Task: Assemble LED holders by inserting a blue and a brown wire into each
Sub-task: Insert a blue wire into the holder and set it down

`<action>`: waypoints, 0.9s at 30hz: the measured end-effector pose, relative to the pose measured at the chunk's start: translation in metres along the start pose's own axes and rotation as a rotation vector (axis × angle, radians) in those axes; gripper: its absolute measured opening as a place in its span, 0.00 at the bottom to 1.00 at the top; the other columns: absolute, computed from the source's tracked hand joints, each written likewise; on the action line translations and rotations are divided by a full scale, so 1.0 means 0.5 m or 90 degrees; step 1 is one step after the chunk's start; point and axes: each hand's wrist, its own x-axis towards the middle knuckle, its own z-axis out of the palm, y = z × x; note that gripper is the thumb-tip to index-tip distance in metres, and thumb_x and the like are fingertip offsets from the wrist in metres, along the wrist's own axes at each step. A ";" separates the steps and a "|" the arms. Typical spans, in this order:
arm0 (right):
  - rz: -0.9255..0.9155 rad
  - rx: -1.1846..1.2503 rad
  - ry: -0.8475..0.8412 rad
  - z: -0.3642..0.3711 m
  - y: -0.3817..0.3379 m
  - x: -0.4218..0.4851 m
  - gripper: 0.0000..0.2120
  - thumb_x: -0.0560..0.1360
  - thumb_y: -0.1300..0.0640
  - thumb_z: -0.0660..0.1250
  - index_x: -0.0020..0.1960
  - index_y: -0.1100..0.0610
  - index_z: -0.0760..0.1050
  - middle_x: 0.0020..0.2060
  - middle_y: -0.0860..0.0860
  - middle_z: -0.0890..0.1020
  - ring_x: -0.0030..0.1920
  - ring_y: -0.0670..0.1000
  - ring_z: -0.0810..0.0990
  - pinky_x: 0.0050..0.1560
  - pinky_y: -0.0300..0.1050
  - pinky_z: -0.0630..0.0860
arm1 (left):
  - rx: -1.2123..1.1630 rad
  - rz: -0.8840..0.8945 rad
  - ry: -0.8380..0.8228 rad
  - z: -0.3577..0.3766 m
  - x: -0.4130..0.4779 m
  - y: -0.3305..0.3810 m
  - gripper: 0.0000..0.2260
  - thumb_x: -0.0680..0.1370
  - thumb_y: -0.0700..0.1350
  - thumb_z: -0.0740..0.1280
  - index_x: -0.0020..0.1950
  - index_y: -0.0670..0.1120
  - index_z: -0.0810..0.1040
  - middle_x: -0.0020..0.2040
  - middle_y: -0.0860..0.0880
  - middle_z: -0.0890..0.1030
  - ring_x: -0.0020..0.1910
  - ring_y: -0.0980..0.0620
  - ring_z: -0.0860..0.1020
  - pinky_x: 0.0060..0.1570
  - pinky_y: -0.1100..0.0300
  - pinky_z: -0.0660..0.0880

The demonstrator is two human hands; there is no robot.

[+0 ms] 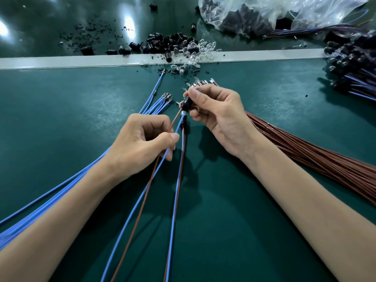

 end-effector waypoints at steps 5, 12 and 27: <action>-0.029 -0.129 -0.090 0.002 0.007 -0.005 0.04 0.74 0.63 0.68 0.41 0.57 0.78 0.34 0.53 0.82 0.31 0.46 0.78 0.34 0.35 0.74 | -0.043 -0.015 0.059 0.017 0.007 0.009 0.12 0.74 0.48 0.66 0.35 0.42 0.75 0.28 0.51 0.80 0.26 0.60 0.75 0.31 0.70 0.71; -0.053 -0.168 -0.111 -0.002 0.009 -0.001 0.04 0.71 0.60 0.71 0.40 0.52 0.81 0.34 0.45 0.82 0.36 0.42 0.78 0.38 0.34 0.74 | -0.037 -0.026 0.120 0.017 0.013 0.003 0.11 0.70 0.48 0.69 0.47 0.42 0.78 0.34 0.53 0.83 0.33 0.59 0.80 0.28 0.65 0.76; -0.078 -0.200 -0.093 0.000 0.013 -0.002 0.05 0.73 0.64 0.70 0.42 0.55 0.80 0.32 0.47 0.81 0.34 0.44 0.77 0.40 0.37 0.74 | -0.032 -0.012 0.087 0.014 0.012 -0.002 0.08 0.74 0.48 0.66 0.39 0.45 0.75 0.27 0.51 0.76 0.23 0.56 0.72 0.26 0.69 0.69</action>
